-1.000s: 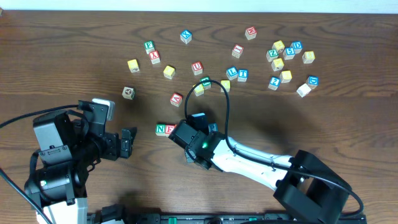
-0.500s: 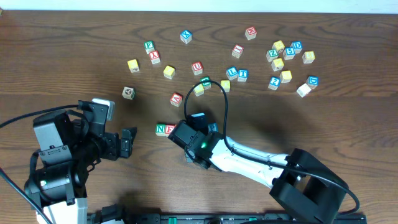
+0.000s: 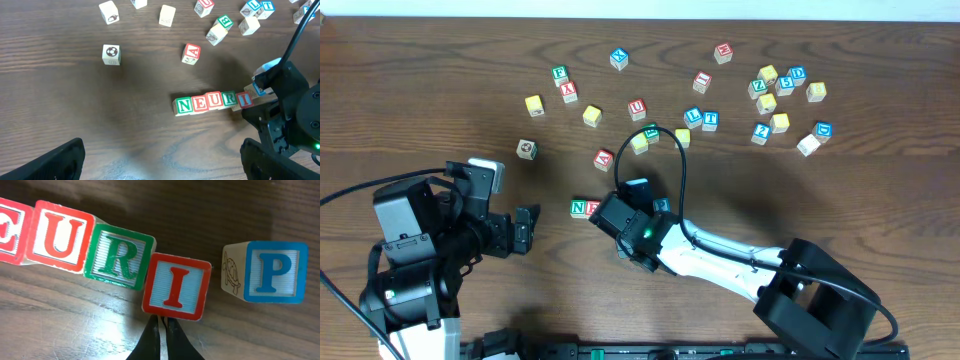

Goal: Spell out NEURIPS

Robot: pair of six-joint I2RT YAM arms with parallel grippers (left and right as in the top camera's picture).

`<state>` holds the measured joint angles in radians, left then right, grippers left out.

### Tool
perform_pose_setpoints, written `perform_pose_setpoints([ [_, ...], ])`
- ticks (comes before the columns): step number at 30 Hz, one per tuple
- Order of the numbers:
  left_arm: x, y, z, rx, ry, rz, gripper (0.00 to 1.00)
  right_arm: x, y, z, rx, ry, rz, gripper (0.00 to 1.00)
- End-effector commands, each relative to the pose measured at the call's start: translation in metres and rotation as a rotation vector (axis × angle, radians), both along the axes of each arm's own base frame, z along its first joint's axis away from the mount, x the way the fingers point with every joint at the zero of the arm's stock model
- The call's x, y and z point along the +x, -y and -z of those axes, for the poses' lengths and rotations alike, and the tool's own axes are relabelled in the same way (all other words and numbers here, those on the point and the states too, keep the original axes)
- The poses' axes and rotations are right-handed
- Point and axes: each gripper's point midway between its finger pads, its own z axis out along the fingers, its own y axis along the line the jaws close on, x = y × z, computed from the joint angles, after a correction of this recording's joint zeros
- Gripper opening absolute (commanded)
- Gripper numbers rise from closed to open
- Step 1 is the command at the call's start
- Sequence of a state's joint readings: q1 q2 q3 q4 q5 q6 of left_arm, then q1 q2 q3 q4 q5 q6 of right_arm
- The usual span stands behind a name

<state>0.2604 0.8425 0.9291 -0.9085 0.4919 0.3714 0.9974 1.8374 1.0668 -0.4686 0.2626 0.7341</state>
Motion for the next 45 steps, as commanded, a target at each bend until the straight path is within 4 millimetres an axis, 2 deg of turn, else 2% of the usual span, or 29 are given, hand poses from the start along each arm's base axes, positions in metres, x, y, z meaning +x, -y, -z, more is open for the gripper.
perform_pose_setpoints([
  [1,0.0024,0.0001,-0.0095,0.008,0.033,0.014,0.97,0.0014,0.0029,0.003,-0.033,0.026,-0.013,0.01],
  [34,0.0024,0.0001,-0.0094,0.008,0.032,0.014,0.98,0.0083,0.0011,0.0041,-0.032,0.051,-0.016,0.01],
  [45,0.0024,0.0001,-0.0093,0.008,0.032,0.014,0.97,0.0043,0.0011,0.0074,-0.035,0.03,-0.023,0.01],
])
